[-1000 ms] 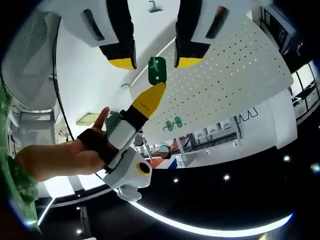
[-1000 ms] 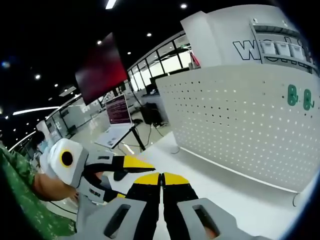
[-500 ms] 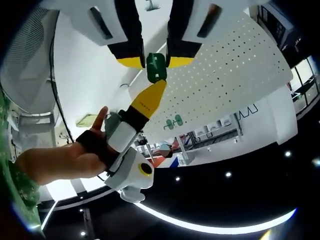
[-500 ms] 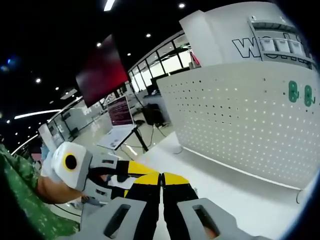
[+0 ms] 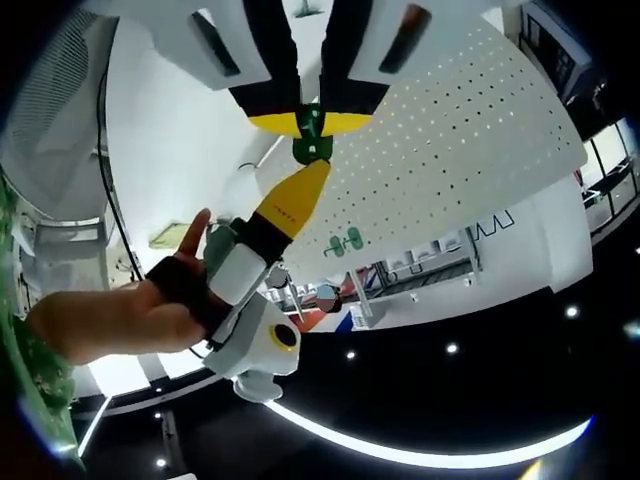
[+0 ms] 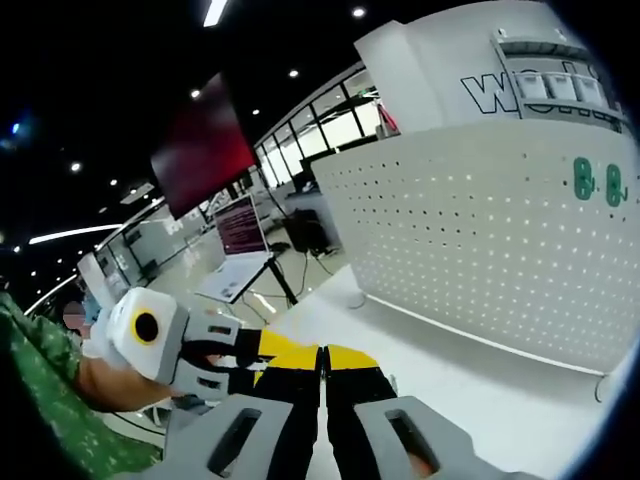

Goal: Insert the hook assembly into the mounting plate slot until the hook locks in place.

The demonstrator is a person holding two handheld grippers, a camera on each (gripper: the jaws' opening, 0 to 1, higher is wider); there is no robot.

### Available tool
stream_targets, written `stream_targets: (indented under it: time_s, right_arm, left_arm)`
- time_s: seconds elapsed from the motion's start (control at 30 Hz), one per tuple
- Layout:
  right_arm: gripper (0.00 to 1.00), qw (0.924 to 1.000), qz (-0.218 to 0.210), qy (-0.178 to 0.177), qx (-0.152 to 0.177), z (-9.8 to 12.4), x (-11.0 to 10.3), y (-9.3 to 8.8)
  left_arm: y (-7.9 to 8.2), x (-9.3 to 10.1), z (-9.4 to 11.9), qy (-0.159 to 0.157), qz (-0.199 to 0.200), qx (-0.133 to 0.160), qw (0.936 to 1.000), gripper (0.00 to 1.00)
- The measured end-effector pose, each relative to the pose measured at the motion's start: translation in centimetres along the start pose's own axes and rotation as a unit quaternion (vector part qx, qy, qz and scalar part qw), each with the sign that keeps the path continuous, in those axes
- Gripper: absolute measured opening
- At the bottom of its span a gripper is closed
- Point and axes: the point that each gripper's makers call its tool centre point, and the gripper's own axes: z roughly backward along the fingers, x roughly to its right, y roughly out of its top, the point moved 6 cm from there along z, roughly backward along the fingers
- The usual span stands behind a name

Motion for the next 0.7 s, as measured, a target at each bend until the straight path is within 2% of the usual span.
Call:
stream_targets:
  time_s: [0.7]
  right_arm:
    - [0.0, 0.9999, -0.013, 0.002, -0.006, -0.31, -0.14, -0.33]
  left_arm:
    - [-0.13, 0.11, 0.29, 0.003, 0.02, -0.009, 0.9997, 0.04]
